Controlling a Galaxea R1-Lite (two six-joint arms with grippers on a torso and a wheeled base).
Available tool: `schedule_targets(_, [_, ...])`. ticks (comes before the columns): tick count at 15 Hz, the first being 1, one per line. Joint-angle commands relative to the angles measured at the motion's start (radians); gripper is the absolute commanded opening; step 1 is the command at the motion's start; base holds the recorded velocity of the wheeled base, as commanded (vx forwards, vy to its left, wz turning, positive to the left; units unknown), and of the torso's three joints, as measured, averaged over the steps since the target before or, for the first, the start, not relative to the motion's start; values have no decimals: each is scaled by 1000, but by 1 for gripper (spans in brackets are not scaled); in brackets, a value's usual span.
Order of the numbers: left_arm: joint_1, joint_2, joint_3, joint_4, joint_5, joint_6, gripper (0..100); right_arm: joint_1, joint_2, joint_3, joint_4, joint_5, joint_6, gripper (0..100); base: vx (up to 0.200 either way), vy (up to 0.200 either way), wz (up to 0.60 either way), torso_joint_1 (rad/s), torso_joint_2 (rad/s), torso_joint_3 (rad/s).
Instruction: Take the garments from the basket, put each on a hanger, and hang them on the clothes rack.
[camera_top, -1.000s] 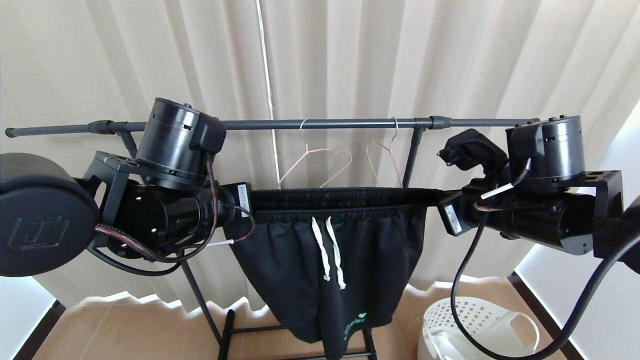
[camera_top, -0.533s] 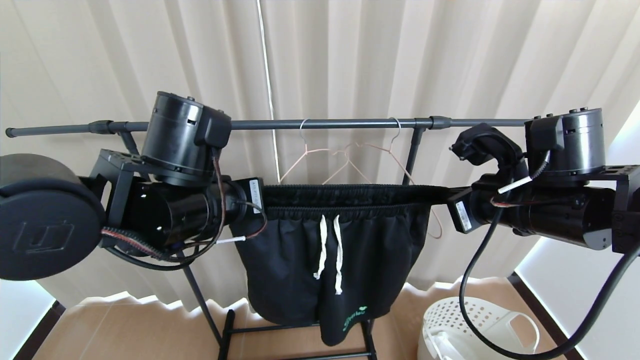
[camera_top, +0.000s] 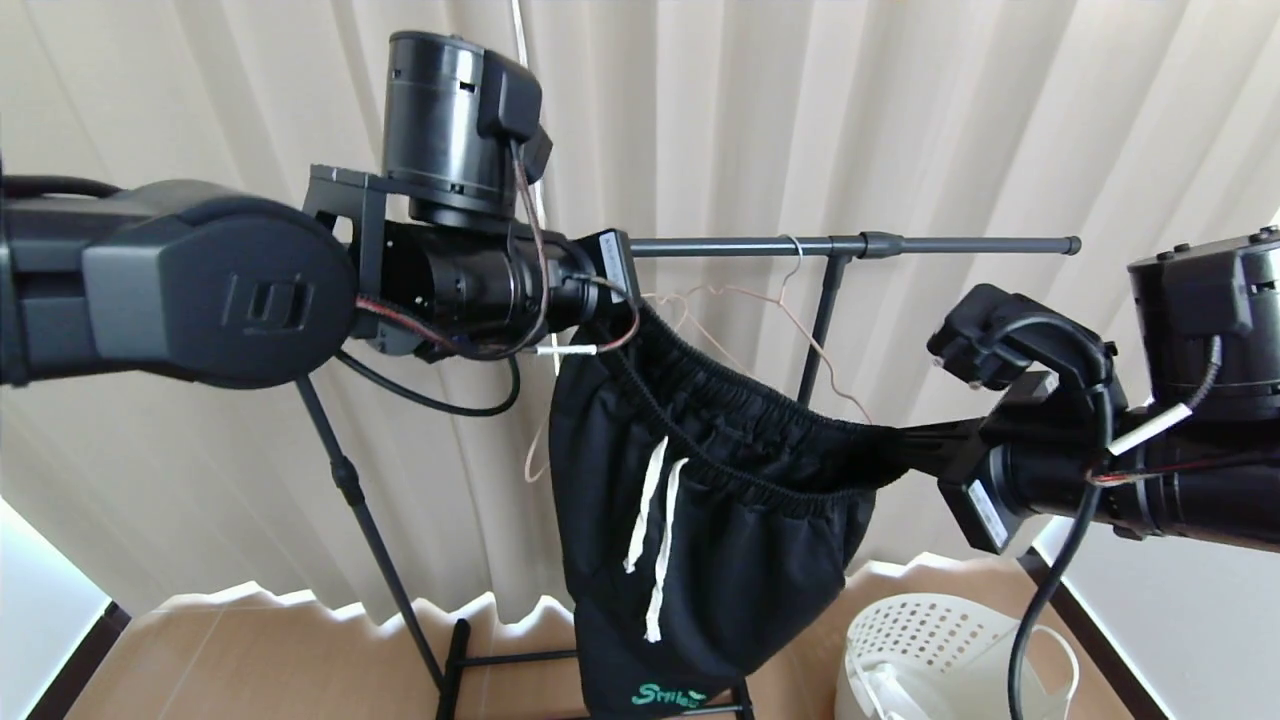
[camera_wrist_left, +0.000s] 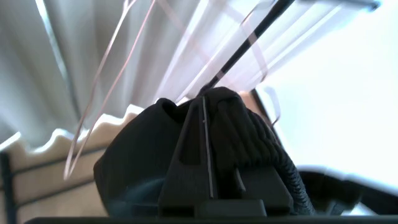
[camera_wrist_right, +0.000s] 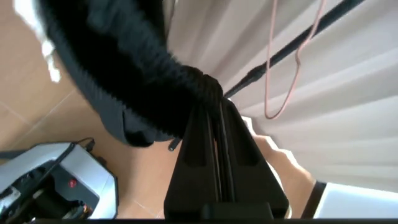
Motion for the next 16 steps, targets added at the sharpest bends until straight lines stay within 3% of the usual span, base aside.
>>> schedule_targets(1, [1, 179, -225, 5, -29, -2, 0, 47, -67, 28, 22, 28, -9, 0, 0, 0, 0, 0, 0, 0])
schedule_targets(3, [2, 236, -303, 3, -32, -2, 0, 116, -67, 31, 53, 33, -9, 0, 0, 0, 0, 0, 0, 0])
schedule_targets(4, [5, 295, -397, 3, -32, -2, 0, 168, -61, 40, 64, 32, -8, 0, 0, 0, 0, 0, 0, 0])
schedule_targets(6, [13, 346, -440, 0, -32, -5, 0, 295, -9, 45, 51, 33, 18, 0, 0, 0, 0, 0, 0, 0])
schedule_targets(9, [20, 354, -440, -3, -33, -5, 0, 406, 77, 19, -36, 27, 208, 0, 0, 0, 0, 0, 0, 0])
schedule_targets(12, [22, 352, -440, 0, -32, -9, 0, 436, 117, 5, -127, 28, 316, 0, 0, 0, 0, 0, 0, 0])
schedule_targets(16, [20, 348, -440, 5, -29, -7, 0, 435, 116, 3, -156, 25, 322, 0, 0, 0, 0, 0, 0, 0])
